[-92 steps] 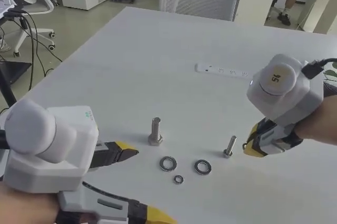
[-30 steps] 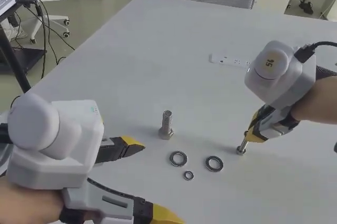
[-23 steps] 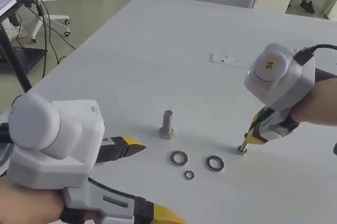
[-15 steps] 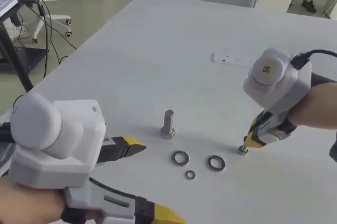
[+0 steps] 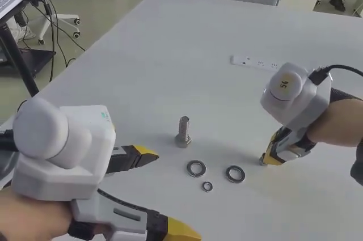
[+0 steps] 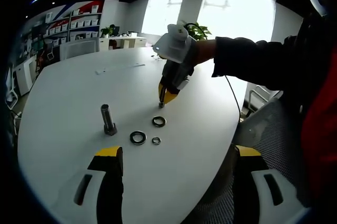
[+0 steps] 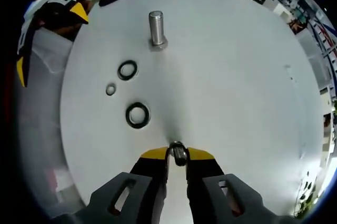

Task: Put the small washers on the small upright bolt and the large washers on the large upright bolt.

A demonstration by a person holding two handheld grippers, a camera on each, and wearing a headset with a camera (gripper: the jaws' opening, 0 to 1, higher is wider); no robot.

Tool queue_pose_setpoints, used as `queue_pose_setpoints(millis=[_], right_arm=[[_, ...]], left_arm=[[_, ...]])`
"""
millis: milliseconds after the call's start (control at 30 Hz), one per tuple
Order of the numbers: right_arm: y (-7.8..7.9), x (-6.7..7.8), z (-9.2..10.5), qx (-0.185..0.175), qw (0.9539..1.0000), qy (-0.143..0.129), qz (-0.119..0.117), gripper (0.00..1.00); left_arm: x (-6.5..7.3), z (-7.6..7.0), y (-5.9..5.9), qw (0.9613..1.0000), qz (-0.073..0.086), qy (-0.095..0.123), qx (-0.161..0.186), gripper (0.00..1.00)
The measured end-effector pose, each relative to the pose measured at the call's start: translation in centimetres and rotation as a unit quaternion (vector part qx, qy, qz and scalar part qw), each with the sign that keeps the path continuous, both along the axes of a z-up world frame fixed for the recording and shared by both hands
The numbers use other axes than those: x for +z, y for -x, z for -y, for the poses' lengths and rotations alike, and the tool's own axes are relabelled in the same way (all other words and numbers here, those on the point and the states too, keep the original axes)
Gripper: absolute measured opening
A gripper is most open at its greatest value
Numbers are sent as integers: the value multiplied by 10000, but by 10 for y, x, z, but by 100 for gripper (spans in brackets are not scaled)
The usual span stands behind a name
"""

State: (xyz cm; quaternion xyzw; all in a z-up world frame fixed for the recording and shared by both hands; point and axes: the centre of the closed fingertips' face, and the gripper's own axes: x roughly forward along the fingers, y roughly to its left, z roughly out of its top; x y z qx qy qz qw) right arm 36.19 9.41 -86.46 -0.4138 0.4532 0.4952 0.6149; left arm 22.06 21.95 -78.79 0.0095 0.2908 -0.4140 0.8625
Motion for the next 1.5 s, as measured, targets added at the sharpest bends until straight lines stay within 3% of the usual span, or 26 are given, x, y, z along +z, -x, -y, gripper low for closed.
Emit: queue_pose_setpoints(millis=[800,1500], right_arm=[[-1,-2,-4,-9,10000,-35,-39,16],[3,8,8,-192,9997,-174,20,28]], left_arm=[[-1,-1,1,10000,-21,-7,23,86],[-1,1,1,10000,-16,-16,-27,86]])
